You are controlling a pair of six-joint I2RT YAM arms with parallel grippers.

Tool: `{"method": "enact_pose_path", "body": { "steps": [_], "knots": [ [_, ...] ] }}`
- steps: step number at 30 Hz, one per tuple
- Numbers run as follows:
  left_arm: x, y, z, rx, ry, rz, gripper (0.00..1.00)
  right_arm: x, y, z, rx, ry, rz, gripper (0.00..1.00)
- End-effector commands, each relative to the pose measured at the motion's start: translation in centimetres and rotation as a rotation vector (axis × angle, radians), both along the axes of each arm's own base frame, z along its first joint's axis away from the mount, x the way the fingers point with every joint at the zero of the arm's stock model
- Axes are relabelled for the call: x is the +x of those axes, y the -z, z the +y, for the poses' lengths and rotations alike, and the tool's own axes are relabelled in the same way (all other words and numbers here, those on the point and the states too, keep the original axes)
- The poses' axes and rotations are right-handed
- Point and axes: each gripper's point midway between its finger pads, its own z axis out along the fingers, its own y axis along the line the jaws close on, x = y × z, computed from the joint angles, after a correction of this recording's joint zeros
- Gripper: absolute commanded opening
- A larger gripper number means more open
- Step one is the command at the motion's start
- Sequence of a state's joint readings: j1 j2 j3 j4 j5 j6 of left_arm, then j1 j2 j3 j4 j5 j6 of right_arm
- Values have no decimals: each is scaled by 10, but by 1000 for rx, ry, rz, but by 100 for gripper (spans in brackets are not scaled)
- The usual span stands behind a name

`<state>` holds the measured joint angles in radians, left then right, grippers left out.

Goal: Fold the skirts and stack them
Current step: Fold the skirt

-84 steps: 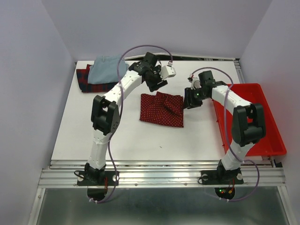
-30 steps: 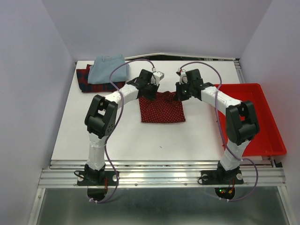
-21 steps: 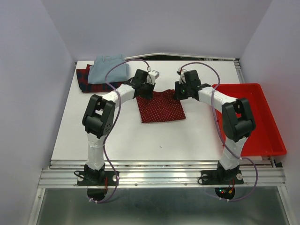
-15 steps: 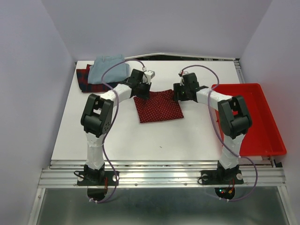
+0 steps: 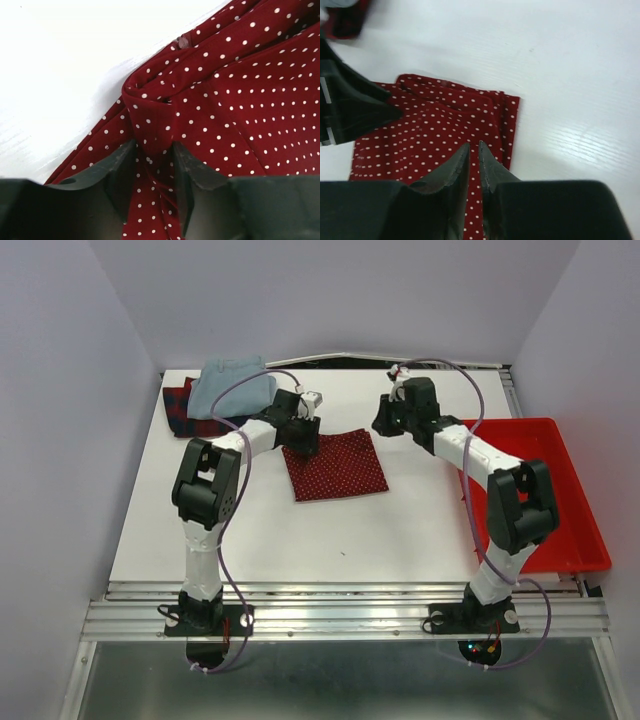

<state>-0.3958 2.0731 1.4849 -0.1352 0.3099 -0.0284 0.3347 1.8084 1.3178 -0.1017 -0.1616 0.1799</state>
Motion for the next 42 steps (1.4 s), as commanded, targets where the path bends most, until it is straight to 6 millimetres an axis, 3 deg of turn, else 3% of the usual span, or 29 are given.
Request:
{"method": "enact_pose_path", "body": {
  "steps": [1, 3, 5, 8, 13, 14, 15, 16, 19, 20, 24, 25, 27, 30, 31, 34, 39, 40, 42],
  "knots": [
    [2, 2, 7, 9, -33, 6, 50, -4, -31, 33, 133, -168, -50, 17],
    [3, -2, 10, 20, -35, -3, 52, -10, -23, 48, 169, -232, -15, 17],
    [5, -4, 15, 43, -56, -21, 56, -8, 2, 53, 182, -242, 37, 18],
    [7, -15, 27, 73, -95, -62, 57, 1, 22, 57, 187, -243, 45, 18],
    [6, -45, 38, 105, -87, -165, 60, 13, 87, 54, 136, -197, 127, 18],
    [6, -48, 40, 104, -87, -187, 64, 13, 94, 53, 138, -185, 146, 18],
    [7, -67, 40, 85, -83, -232, 69, 12, 101, 54, 143, -182, 165, 18],
    [2, -73, 36, 52, -51, -244, 78, 10, 112, 54, 141, -181, 191, 19],
    [-1, -114, 28, -48, -9, -337, 90, 5, 116, 56, 157, -182, 215, 19],
    [-10, -131, 16, -126, 46, -356, 95, 4, 116, 56, 165, -178, 223, 19],
    [-42, -148, -16, -340, 182, -314, 86, 1, 108, 57, 190, -168, 232, 20],
    [-55, -142, -24, -395, 234, -270, 80, 0, 107, 58, 194, -168, 236, 21],
    [-58, -135, -32, -438, 254, -231, 72, -1, 106, 58, 200, -165, 241, 21],
    [-52, -90, -38, -476, 205, -78, 55, -2, 108, 57, 190, -165, 246, 24],
    [-50, -83, -41, -480, 200, -63, 51, -3, 109, 56, 187, -166, 252, 25],
    [-32, -53, -35, -464, 101, -20, 50, -5, 112, 54, 182, -154, 259, 29],
    [1, -11, 9, -353, -128, 36, 44, -6, 128, 43, 139, -90, 292, 29],
    [0, -5, 8, -347, -101, 48, 45, -12, 139, 40, 122, -79, 327, 28],
    [3, -20, 3, -333, -8, 17, 51, -24, 156, 31, 87, -47, 396, 26]
  ]
}}
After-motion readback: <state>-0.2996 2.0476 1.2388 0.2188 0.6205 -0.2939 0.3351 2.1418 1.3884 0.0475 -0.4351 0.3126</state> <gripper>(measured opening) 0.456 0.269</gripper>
